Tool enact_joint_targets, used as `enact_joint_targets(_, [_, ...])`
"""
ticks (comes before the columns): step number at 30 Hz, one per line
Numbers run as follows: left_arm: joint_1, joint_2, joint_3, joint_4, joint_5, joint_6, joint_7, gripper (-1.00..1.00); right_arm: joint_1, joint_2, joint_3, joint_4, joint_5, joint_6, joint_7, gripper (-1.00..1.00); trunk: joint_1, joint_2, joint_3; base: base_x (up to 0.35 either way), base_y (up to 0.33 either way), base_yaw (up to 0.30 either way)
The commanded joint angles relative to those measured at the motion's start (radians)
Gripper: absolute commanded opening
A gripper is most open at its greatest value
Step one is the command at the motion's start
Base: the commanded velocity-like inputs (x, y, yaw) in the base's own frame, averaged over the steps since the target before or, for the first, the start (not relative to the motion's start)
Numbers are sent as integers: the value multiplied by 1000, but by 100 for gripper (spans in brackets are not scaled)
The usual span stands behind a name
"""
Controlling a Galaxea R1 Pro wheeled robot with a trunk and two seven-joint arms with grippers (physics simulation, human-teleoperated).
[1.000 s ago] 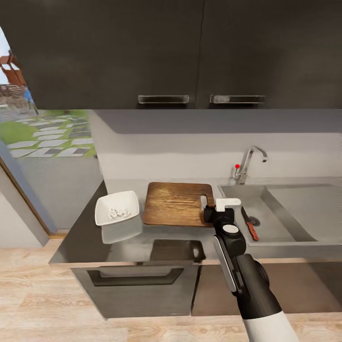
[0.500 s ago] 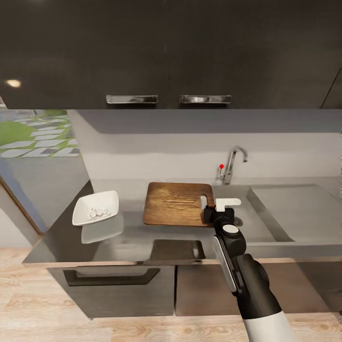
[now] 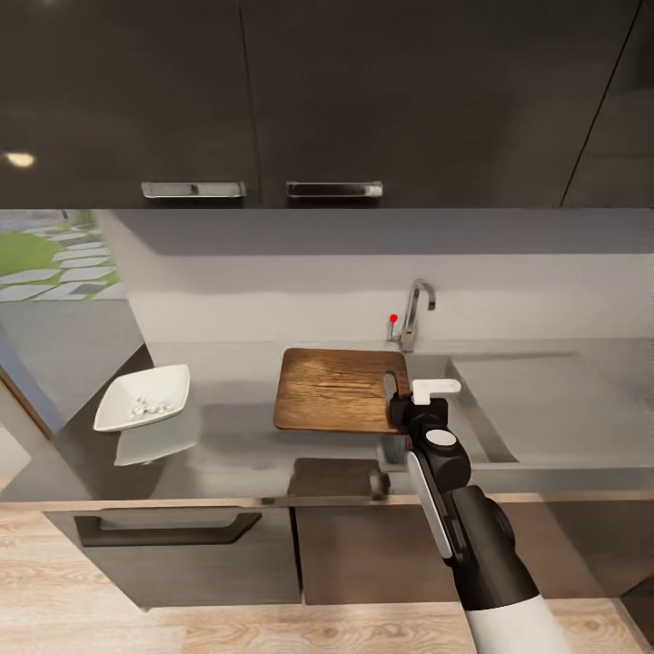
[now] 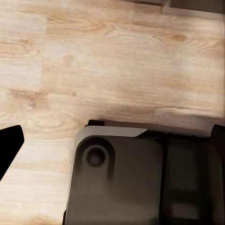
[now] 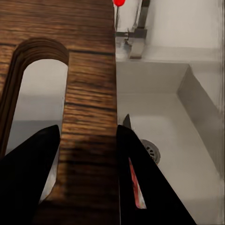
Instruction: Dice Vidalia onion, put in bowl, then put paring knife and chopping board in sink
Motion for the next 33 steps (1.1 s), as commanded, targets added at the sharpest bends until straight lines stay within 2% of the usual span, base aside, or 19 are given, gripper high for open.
enact_joint_targets(1, [1, -1, 1, -2, 6, -1, 1, 100, -1, 0, 2, -1, 8, 7, -2, -100, 0, -1, -1, 0, -306, 0])
enact_joint_targets(15, [1, -1, 1, -2, 6, -1, 1, 100, -1, 0, 2, 1, 8, 7, -4, -100, 0, -1, -1, 0, -301, 0])
enact_joint_targets(19, [1, -1, 1, -2, 6, -1, 1, 100, -1, 4, -1, 7, 11, 9, -13, -100, 0, -1, -1, 0, -74, 0])
enact_joint_targets(21, [1, -1, 1, -2, 7, -1, 1, 100, -1, 18, -4, 11, 13, 9, -50, -100, 0, -1, -1, 0, -10, 0])
enact_joint_targets(23, [1, -1, 1, -2, 7, -1, 1, 100, -1, 36, -7, 15, 12, 8, -144, -100, 0, -1, -1, 0, -2, 0])
enact_joint_targets(26, [1, -1, 1, -2, 7, -1, 1, 100, -1, 36, -14, 34, 12, 7, -226, -100, 0, -1, -1, 0, 0, 0])
enact_joint_targets(33, [1, -1, 1, -2, 7, -1, 1, 100, -1, 36, -42, 55, 12, 5, -301, -100, 0, -1, -1, 0, 0, 0])
